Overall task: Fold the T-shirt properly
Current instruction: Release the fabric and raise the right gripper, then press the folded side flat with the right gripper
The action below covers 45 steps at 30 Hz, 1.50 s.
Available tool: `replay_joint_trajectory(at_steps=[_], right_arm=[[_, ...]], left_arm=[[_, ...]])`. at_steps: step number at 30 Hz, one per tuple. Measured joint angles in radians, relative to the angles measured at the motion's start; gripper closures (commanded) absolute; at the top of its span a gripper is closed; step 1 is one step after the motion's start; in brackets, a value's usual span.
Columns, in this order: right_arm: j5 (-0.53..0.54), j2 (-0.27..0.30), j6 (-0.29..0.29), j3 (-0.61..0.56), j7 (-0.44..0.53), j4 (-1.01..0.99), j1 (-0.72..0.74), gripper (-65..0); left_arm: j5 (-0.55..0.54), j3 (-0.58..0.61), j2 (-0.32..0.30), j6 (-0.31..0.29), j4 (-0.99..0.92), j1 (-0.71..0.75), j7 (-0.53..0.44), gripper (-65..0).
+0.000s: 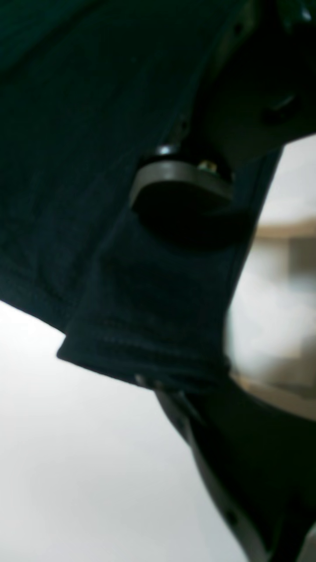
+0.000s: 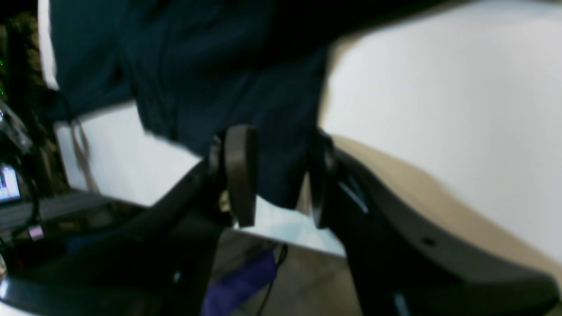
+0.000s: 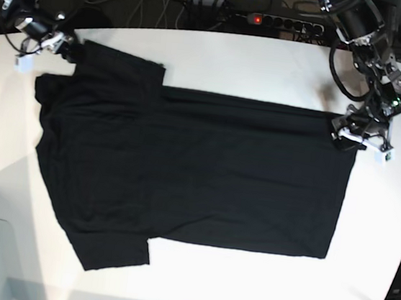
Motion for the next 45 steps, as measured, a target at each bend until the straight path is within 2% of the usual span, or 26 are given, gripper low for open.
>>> replay_joint_trajectory(at_steps=[5,9,12,20,23,29,40,42,45], right_arm=[[0.026,0.017,0.003,0.003,0.021,-0.04,0.0,-20.4],[-0.033,0.022,0.006,0.031,-0.001,0.01,-0.002,-17.7],[-0.033,0.023,0.006,0.057,-0.025,0.027,-0.018,-17.4],[-0.033,0.022,0.006,0.064,-0.025,0.027,-0.018,-17.5],[-0.028,-0.001,0.006,0.063,-0.02,0.028,-0.016,-17.6],[-0.007,-0.011,0.005,-0.026,-0.005,0.031,-0.026,-17.4],[0.014,-0.05,0.004,-0.075,0.004,0.034,-0.036,-17.2],[0.013,-0.05,0.004,-0.074,0.003,0.034,-0.036,-15.5],[0.001,-0.05,0.004,-0.089,0.002,0.034,-0.038,-6.7]], left_arm=[[0.001,0.0,0.0,0.0,0.0,0.0,0.0,-43.1],[0.0,0.0,0.0,0.0,0.0,0.0,0.0,-43.1],[0.007,0.0,0.0,0.0,0.0,0.0,0.0,-43.1],[0.005,0.0,0.0,0.0,0.0,0.0,0.0,-43.1],[0.008,0.0,0.0,0.0,0.0,0.0,0.003,-43.1],[0.005,0.0,0.0,0.0,0.0,0.0,0.003,-43.1],[0.006,0.001,0.0,0.0,0.0,-0.001,0.003,-43.1],[0.005,0.001,0.0,0.0,0.0,-0.001,0.003,-43.1],[0.005,0.001,0.0,0.0,0.0,-0.001,0.003,-43.1]])
